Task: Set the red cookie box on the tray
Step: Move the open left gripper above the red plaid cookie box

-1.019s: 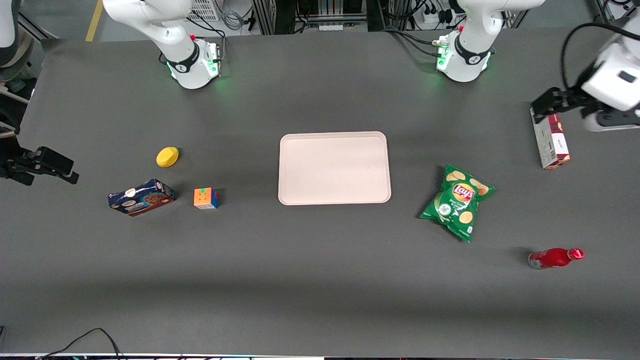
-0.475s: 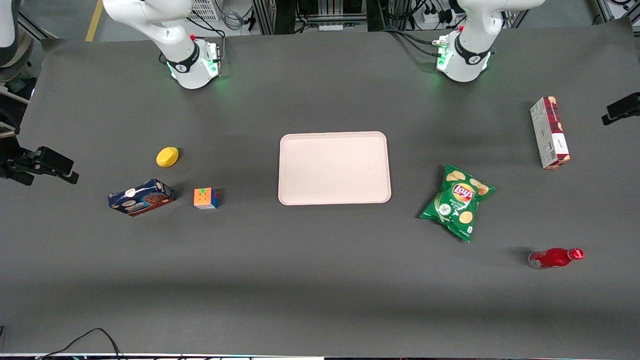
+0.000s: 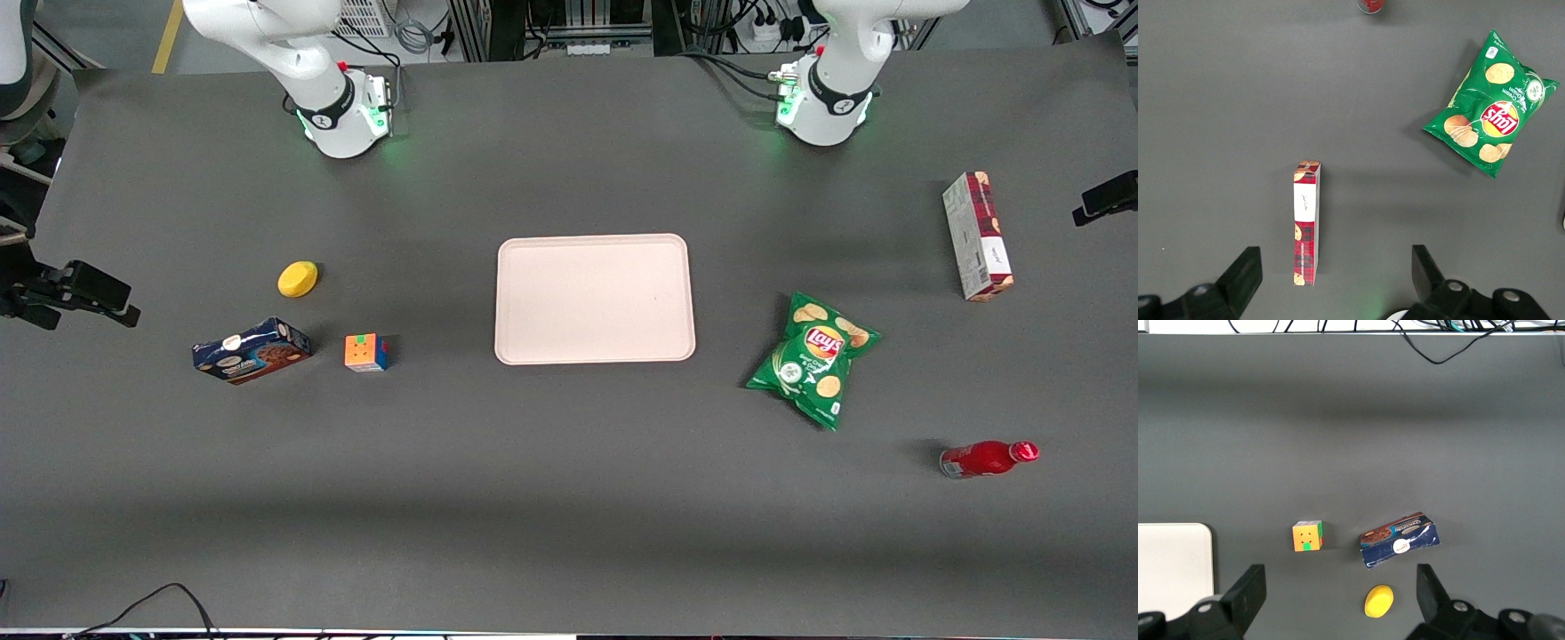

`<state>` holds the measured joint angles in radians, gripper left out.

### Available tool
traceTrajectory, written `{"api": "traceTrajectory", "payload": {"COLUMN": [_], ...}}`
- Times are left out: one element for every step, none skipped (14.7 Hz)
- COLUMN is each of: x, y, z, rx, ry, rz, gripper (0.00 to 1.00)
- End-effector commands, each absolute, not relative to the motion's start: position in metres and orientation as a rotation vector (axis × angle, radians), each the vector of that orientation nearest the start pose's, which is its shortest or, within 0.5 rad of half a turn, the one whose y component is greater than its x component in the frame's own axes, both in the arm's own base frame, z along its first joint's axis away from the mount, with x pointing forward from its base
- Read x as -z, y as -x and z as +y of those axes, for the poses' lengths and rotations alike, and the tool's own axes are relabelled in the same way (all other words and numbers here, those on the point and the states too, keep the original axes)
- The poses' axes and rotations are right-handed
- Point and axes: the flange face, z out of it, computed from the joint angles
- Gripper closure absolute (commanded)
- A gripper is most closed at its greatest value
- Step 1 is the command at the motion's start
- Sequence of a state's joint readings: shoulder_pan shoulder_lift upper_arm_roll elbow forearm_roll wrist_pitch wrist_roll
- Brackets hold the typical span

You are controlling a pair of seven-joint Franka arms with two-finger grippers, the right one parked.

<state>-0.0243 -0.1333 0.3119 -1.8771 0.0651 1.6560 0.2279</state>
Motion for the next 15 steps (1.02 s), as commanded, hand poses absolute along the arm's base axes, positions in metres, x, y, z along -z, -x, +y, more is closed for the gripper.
{"api": "traceTrajectory", "payload": {"x": [-0.54,-0.529,-0.517,-0.506,-0.492,-0.477,-0.46,-0.443,-0.428,-0.412,-0.401,-0.39,-0.379,-0.364,-0.354], "y": [-0.475,-0.471,-0.469,-0.465,-0.461,-0.455,-0.447,-0.44,-0.433,-0.424,-0.416,-0.407,-0.399,-0.39,-0.385], "z": [0.16,0.161,0.163,0.164,0.168,0.176,0.19,0.198,0.203,0.209,0.212,0.219,0.225,0.227,0.229], "rx": [-0.166,-0.162,-0.17,-0.181,-0.191,-0.182,-0.171,-0.161,-0.166,-0.186,-0.201,-0.215,-0.213,-0.207,-0.201], "ry": [3.15,3.137,3.107,3.103,3.107,3.116,3.127,3.135,3.141,3.15,3.157,3.163,3.162,3.161,3.15], "rz": [-0.06,-0.051,-0.031,-0.025,-0.023,-0.007,-0.001,0.004,0.015,0.009,0.012,0.026,0.04,0.049,0.062], "gripper": [0.0,0.0,0.0,0.0,0.0,0.0,0.0,0.0,0.0,0.0,0.0,0.0,0.0,0.0,0.0]}}
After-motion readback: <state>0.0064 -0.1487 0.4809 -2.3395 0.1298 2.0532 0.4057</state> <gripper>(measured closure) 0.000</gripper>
